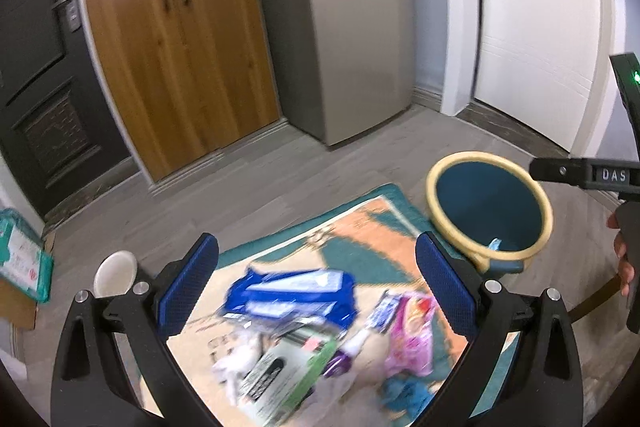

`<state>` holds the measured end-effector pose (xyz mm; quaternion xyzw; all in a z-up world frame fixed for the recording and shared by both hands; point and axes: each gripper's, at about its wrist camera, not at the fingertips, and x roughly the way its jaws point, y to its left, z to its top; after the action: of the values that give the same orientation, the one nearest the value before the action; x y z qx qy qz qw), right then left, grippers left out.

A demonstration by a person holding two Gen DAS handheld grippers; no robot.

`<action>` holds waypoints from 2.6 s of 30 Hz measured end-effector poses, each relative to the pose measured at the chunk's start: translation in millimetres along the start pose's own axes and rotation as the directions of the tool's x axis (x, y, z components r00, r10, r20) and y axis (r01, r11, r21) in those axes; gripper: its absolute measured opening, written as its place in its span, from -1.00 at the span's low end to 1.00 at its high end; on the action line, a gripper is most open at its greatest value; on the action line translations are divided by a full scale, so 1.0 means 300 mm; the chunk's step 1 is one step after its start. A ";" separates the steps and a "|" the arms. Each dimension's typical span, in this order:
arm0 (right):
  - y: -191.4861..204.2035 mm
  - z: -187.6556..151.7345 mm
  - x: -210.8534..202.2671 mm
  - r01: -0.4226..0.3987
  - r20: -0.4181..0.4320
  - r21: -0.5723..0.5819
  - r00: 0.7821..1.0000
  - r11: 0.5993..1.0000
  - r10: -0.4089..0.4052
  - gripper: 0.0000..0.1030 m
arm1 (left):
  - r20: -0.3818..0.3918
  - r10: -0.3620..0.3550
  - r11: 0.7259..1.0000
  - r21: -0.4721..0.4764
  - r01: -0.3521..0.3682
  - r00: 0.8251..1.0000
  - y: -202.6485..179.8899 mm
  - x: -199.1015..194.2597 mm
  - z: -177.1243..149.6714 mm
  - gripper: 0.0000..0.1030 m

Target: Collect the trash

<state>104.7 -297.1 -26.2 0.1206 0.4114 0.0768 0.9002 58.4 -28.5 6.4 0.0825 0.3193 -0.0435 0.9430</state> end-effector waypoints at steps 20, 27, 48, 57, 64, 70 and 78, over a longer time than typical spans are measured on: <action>0.226 -0.217 0.223 0.045 -0.207 -0.091 0.976 0.995 -0.063 0.90 | -0.110 0.131 0.988 -0.069 -0.139 0.985 0.332 0.019 -0.171 0.88; 0.262 -0.254 0.319 0.072 -0.257 -0.115 0.961 0.991 -0.100 0.90 | -0.155 0.126 0.984 -0.106 -0.143 0.980 0.405 0.075 -0.199 0.88; 0.217 -0.256 0.425 0.058 -0.324 -0.049 0.944 0.997 -0.071 0.90 | -0.342 0.064 0.991 -0.089 -0.100 0.938 0.363 0.421 -0.228 0.88; 0.214 -0.276 0.455 0.025 -0.361 -0.086 0.931 0.996 -0.055 0.86 | -0.388 -0.001 0.990 -0.130 -0.054 0.922 0.417 0.531 -0.255 0.61; 0.230 -0.291 0.488 -0.008 -0.399 -0.088 0.917 0.996 -0.028 0.76 | -0.417 -0.066 0.987 -0.162 -0.003 0.906 0.425 0.563 -0.277 0.11; 0.240 -0.299 0.505 -0.033 -0.423 -0.088 0.906 0.996 -0.008 0.07 | -0.424 -0.122 0.985 -0.162 0.057 0.898 0.396 0.562 -0.278 -0.67; 0.280 -0.260 0.456 -0.060 -0.354 -0.151 0.935 0.987 0.002 -0.84 | -0.416 -0.105 0.991 -0.122 0.059 0.903 0.381 0.535 -0.256 -0.85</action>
<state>131.2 -172.1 -150.7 0.0389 0.5568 0.1441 0.8171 155.2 93.3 -136.8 0.0261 0.5203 -0.0475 0.8523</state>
